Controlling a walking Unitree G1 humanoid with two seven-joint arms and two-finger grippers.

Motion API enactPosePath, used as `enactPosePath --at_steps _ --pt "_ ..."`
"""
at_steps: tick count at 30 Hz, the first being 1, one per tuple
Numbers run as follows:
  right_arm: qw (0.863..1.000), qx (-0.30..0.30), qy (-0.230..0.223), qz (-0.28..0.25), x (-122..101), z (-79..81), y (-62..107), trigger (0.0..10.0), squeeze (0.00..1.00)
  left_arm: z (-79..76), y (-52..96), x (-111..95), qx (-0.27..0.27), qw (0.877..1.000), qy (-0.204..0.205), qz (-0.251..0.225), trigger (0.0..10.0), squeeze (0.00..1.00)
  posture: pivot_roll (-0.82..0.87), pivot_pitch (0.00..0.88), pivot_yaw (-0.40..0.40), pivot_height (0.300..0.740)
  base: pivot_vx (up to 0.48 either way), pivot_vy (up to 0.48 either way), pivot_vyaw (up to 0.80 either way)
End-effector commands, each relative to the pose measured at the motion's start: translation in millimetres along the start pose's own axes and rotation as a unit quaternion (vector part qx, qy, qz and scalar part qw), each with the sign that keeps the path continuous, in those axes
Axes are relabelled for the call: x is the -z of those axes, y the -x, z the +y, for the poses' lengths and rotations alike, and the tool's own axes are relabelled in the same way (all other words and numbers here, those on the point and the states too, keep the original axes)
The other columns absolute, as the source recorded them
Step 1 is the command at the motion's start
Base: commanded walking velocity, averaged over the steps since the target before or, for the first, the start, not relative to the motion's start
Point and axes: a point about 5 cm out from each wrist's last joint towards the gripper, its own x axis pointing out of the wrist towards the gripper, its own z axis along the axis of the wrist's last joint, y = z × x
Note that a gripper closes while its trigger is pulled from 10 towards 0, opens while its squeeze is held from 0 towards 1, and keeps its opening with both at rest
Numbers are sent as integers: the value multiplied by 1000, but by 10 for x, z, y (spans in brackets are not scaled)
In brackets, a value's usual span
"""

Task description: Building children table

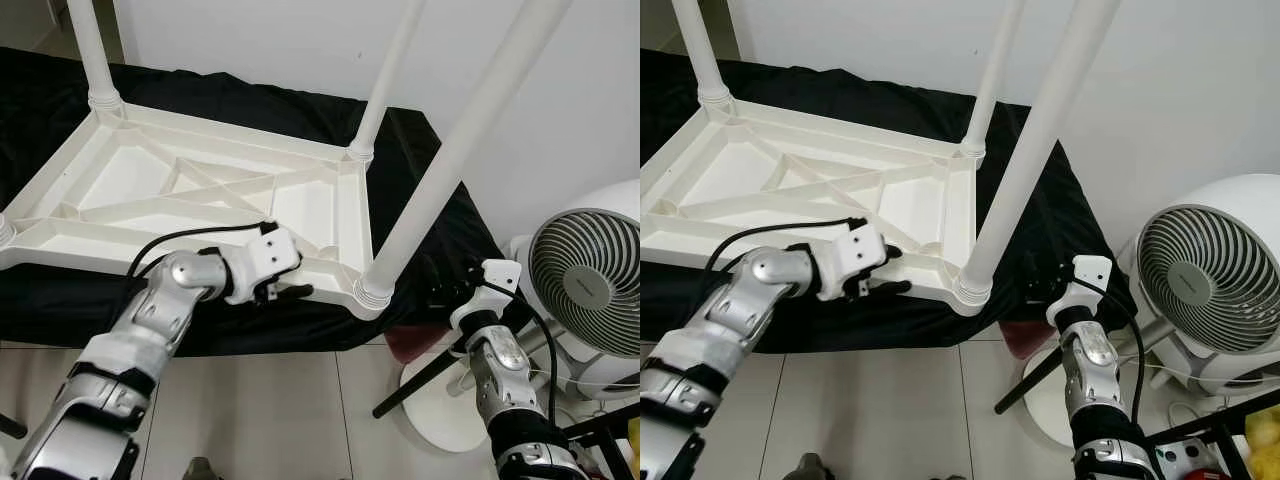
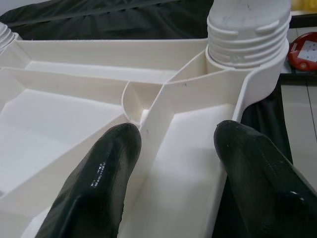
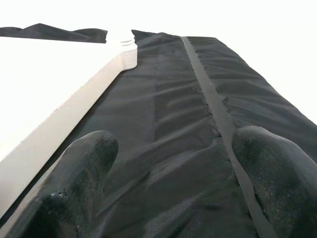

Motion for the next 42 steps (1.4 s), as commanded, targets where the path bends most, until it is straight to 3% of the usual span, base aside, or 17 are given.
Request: enactPosePath --at_steps 1,9,16,20,21,22,23,24,26,27,28,29,30,31,32,37,42 --pt "1000 8 -7 4 17 -17 23 10000 0 126 -39 30 -160 987 -1 2 10000 0 99 43 -158 740 0 0 0" --pt "1000 -18 -14 -7 -25 10 63 10000 0 163 -103 99 -190 982 -5 7 10000 0 85 36 -153 740 0 0 0" --pt "992 -123 13 13 -137 -106 183 10000 0 176 164 0 -178 979 52 -79 10000 0 92 30 -153 740 0 0 0" --pt "990 -137 20 20 -147 -127 194 10000 0 151 190 -26 -177 978 60 -94 10000 0 98 28 -156 740 0 0 0" --pt "986 -163 28 29 -161 -134 208 10000 349 102 206 -59 -175 976 70 -110 10000 0 102 28 -159 740 0 0 0" --pt "986 -163 28 29 -161 -134 208 10000 349 102 206 -59 -175 976 70 -110 10000 0 102 28 -159 740 0 0 0" --pt "979 -198 33 35 -193 -114 219 10000 1000 24 197 -85 -172 973 95 -125 10000 0 105 26 -162 740 0 0 0" --pt "972 -227 36 41 -219 -87 225 10000 1000 -69 174 -107 -160 972 107 -136 10000 420 108 26 -165 740 0 0 0" --pt "968 -245 38 44 -236 -67 228 10000 1000 -129 157 -118 -151 971 114 -143 10000 420 108 26 -165 740 0 0 0" --pt "962 -264 40 51 -252 -43 233 10000 1000 -204 136 -129 -134 970 131 -152 10000 1000 113 26 -168 740 0 0 0" --pt "962 -264 40 51 -252 -43 233 10000 1000 -204 136 -129 -134 970 131 -152 10000 1000 113 26 -168 740 0 0 0" --pt "958 -279 46 53 -273 -26 232 10000 906 -268 126 -156 -119 972 126 -156 10000 1000 115 28 -169 740 0 0 0" --pt "951 -301 49 55 -299 1 240 10000 0 -293 113 -158 -118 974 128 -147 10000 1000 122 28 -173 740 0 0 0" --pt "951 -301 49 55 -299 1 240 10000 0 -293 113 -158 -118 974 128 -147 10000 1000 122 28 -173 740 0 0 0" --pt "941 -330 48 61 -322 41 257 10000 0 -341 115 -191 -108 976 115 -147 10000 0 124 28 -174 740 0 0 0" --pt "918 -388 41 72 -342 166 301 10000 0 -484 142 -299 -66 980 90 -166 10000 0 131 30 -180 740 0 0 0" --pt "906 -414 48 73 -352 245 296 10000 0 -533 153 -330 -51 980 105 -160 10000 0 142 34 -186 740 0 0 0"
